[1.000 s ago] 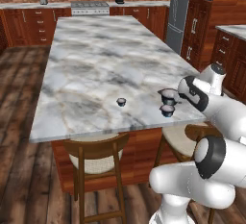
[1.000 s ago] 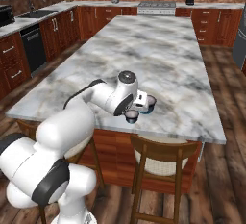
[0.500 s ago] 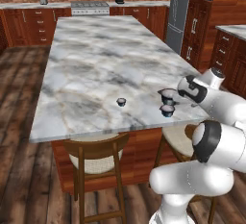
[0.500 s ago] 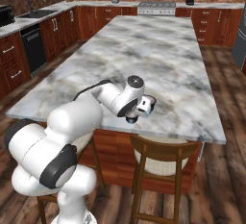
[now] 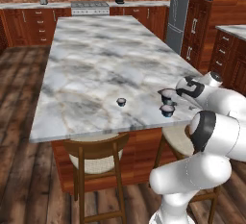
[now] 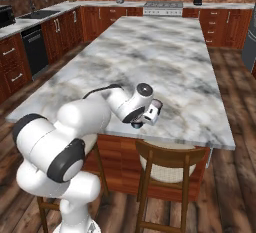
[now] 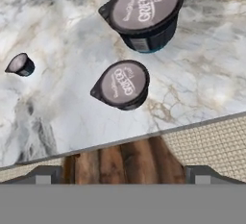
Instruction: Stack the yogurt containers by placing the smaller containers on top of the larger containers.
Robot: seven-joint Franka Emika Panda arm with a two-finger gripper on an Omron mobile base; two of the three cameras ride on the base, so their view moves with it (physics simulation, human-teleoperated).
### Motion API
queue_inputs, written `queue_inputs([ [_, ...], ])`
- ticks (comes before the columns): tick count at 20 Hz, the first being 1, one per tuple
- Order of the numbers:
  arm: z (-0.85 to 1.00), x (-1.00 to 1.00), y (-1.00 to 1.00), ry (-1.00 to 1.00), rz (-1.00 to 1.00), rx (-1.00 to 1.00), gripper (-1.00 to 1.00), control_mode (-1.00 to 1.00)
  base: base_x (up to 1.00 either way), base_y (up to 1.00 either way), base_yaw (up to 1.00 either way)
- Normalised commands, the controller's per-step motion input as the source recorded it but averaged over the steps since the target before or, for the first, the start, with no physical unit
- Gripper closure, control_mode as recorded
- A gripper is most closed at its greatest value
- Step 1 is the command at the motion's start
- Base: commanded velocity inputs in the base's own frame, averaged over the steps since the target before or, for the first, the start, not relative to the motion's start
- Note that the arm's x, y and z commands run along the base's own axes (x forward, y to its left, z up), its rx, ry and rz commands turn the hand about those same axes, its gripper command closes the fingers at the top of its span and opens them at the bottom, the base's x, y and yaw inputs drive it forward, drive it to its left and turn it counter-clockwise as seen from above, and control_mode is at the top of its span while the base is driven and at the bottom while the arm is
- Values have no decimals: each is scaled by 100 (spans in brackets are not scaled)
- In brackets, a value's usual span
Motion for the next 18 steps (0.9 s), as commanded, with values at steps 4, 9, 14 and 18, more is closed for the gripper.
queue_inputs([
  [4, -14, 18, 0, -5, -19, 0, -100, -100, 0, 0, 0],
  [9, -15, 18, 0, -2, -20, 0, -100, -100, 0, 0, 0],
  [14, -2, 2, 0, 0, -3, 0, -100, -100, 0, 0, 0],
  [18, -19, 9, 0, 1, 0, 2, -100, -100, 0, 0, 0],
])
